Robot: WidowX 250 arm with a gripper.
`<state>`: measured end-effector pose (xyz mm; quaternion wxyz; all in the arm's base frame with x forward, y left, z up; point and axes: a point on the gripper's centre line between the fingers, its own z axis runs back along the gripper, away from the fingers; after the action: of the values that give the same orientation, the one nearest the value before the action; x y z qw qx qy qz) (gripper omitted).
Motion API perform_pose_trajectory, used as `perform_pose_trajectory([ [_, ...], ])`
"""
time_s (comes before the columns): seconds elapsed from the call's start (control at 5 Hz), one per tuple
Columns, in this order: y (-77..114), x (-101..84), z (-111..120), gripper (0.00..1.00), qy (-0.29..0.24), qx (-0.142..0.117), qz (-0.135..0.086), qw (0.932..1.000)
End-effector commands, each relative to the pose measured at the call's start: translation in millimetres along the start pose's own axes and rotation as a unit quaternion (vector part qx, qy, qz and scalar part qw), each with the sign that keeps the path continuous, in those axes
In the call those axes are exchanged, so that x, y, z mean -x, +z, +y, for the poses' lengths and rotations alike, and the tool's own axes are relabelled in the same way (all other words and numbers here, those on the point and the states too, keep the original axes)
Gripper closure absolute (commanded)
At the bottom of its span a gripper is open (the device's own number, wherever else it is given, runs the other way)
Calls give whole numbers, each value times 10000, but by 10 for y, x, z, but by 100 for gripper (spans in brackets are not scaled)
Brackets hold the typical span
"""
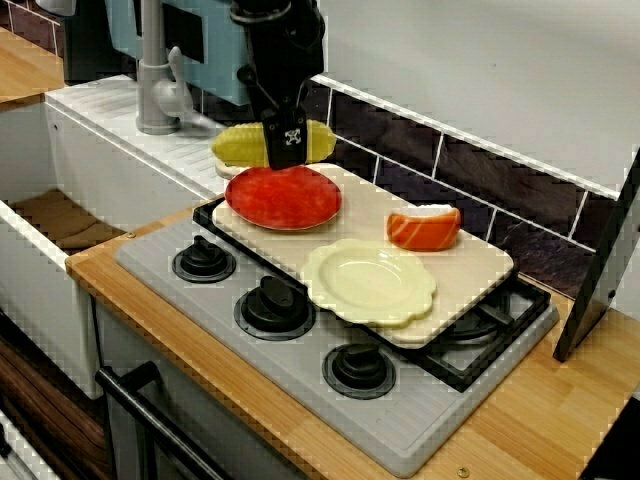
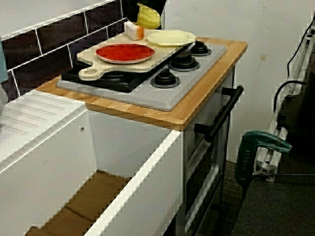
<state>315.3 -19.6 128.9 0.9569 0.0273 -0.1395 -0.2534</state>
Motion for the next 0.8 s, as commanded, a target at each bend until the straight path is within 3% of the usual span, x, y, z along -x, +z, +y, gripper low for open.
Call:
perform_pose_trajectory([
  [0.0, -129, 69, -37, 100, 418, -68, -69, 9991],
  [0.6, -291, 41, 49, 100, 625, -63, 82, 9980],
])
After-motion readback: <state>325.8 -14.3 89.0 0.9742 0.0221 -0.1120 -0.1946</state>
